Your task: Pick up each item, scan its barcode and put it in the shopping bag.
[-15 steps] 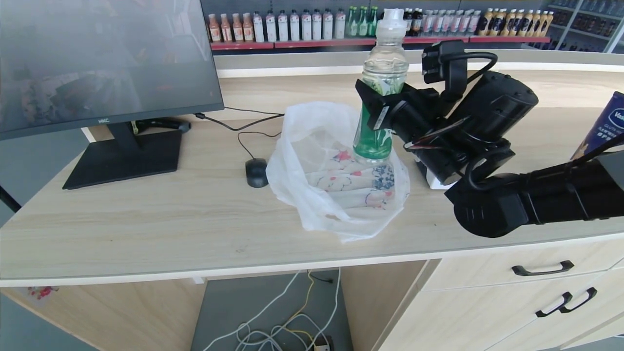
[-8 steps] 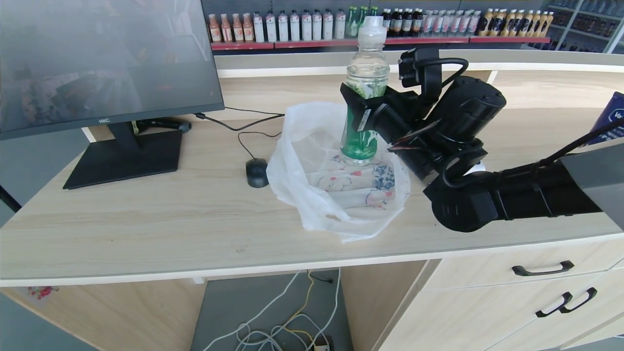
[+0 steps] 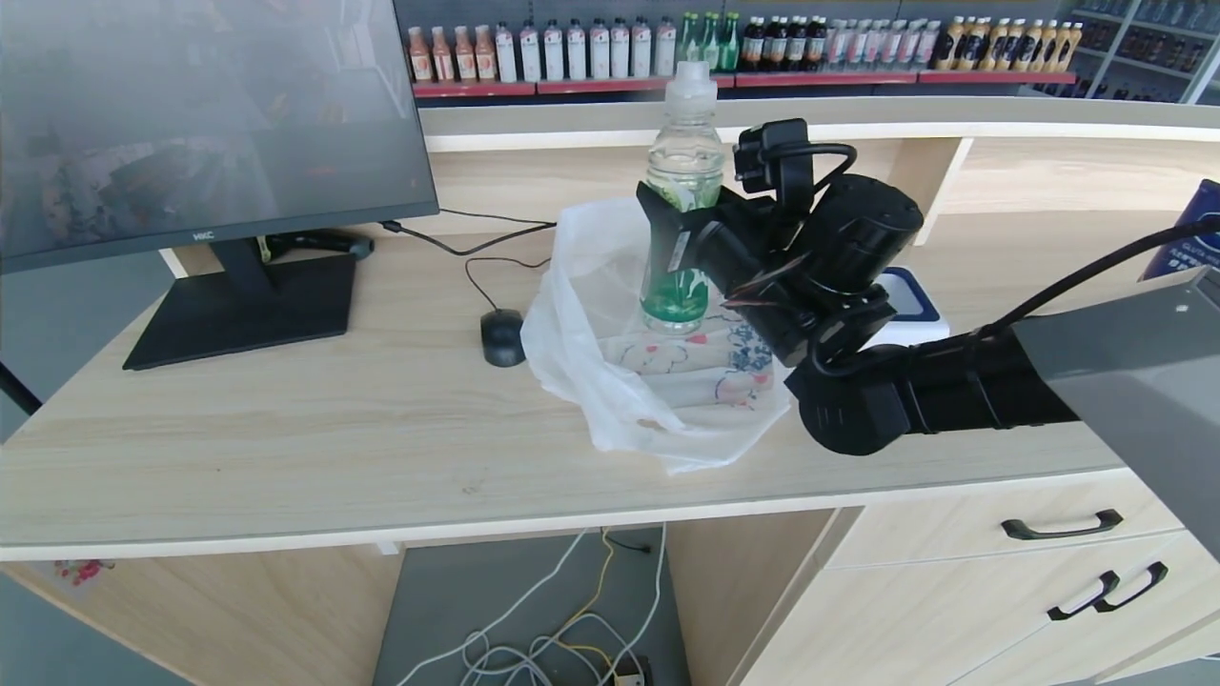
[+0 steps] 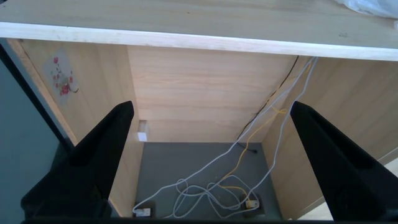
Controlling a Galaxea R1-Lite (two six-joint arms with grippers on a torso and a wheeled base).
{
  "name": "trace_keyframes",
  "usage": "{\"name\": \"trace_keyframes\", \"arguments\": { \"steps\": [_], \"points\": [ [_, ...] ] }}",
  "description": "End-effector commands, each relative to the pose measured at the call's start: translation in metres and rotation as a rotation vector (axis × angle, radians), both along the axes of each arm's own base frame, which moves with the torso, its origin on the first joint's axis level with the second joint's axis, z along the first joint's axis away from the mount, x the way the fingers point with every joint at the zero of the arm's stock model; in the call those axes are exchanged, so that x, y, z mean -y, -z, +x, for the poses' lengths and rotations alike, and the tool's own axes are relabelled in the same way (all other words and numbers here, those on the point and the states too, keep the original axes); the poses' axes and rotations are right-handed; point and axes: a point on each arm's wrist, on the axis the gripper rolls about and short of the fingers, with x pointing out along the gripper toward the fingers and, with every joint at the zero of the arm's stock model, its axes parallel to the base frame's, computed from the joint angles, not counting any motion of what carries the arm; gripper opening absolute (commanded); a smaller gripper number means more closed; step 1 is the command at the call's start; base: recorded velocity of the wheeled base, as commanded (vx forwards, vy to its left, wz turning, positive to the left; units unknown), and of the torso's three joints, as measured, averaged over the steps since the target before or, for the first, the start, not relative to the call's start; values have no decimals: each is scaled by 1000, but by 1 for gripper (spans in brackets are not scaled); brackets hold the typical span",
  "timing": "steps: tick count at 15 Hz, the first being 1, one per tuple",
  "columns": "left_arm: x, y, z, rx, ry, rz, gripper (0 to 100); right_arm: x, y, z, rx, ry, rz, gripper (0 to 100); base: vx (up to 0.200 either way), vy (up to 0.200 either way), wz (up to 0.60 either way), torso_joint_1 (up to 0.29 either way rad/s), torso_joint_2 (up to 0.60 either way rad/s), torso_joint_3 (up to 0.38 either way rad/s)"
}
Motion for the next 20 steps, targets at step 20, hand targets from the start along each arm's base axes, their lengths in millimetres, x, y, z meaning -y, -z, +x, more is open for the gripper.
{"name": "trace_keyframes", "arguments": {
  "steps": [20],
  "points": [
    [0, 0, 0, 0, 0, 0, 100, -19, 35, 23, -48, -18, -18, 0, 0, 0, 0, 0, 0, 0]
  ]
}}
